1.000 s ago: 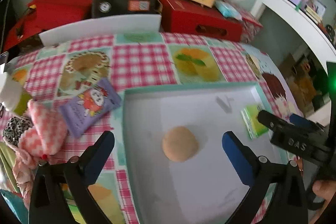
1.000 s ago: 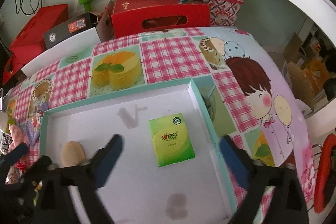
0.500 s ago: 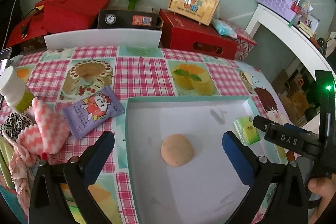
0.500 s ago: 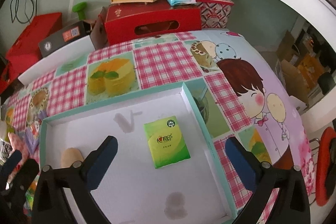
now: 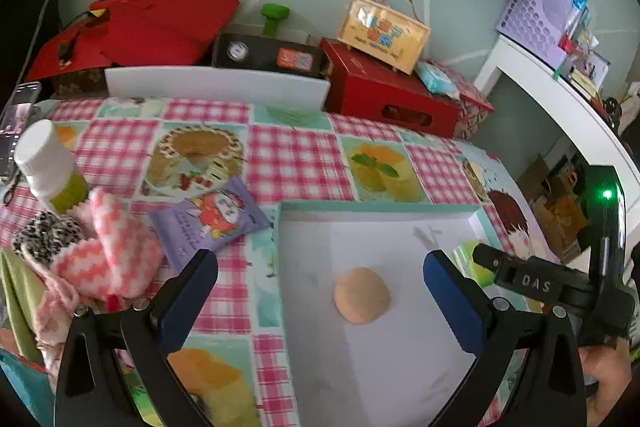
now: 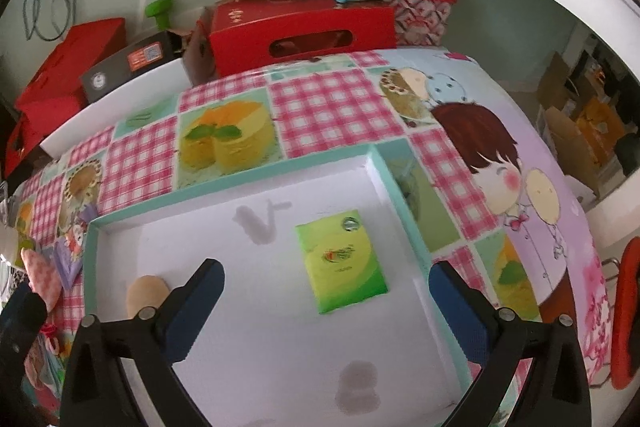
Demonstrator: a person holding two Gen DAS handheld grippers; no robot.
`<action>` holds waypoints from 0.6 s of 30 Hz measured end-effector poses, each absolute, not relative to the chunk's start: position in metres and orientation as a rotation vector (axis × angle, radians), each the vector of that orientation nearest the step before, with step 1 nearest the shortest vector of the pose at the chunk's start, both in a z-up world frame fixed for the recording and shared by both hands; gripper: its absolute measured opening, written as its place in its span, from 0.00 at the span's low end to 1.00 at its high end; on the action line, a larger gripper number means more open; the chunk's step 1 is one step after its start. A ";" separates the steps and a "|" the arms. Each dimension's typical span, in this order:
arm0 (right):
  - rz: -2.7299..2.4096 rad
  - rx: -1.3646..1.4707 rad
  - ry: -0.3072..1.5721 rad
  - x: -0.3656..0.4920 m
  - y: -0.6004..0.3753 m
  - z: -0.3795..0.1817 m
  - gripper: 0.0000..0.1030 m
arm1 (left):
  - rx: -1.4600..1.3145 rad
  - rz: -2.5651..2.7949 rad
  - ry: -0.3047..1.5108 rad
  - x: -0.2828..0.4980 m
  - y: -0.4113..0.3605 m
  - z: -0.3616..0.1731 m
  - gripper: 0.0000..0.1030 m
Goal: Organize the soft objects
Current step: 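Move both grippers back to the pile of soft items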
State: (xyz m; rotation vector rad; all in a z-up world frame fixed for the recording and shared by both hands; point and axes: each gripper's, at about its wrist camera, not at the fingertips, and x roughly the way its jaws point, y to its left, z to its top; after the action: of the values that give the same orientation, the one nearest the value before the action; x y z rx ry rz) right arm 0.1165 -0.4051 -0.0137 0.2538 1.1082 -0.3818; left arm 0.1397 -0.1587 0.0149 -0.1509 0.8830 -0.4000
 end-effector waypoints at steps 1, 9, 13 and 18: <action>-0.367 0.260 1.100 0.117 -0.401 -0.012 1.00 | -0.152 -0.393 0.876 0.140 -0.155 0.017 0.99; -0.201 0.248 1.037 0.128 -0.348 0.005 1.00 | -0.160 -0.293 0.966 0.151 -0.111 0.023 0.99; -0.152 0.224 1.018 0.131 -0.328 0.011 1.00 | -0.221 -0.205 1.006 0.154 -0.075 0.023 0.99; -0.096 0.186 1.014 0.133 -0.305 0.016 1.00 | -0.273 -0.123 1.005 0.150 -0.035 0.032 0.99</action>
State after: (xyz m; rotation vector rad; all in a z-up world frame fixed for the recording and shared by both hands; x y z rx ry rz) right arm 0.1334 -0.3047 0.0157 0.1863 1.0142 -0.0963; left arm 0.1504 -0.0351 0.0318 -0.2727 1.0048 -0.1231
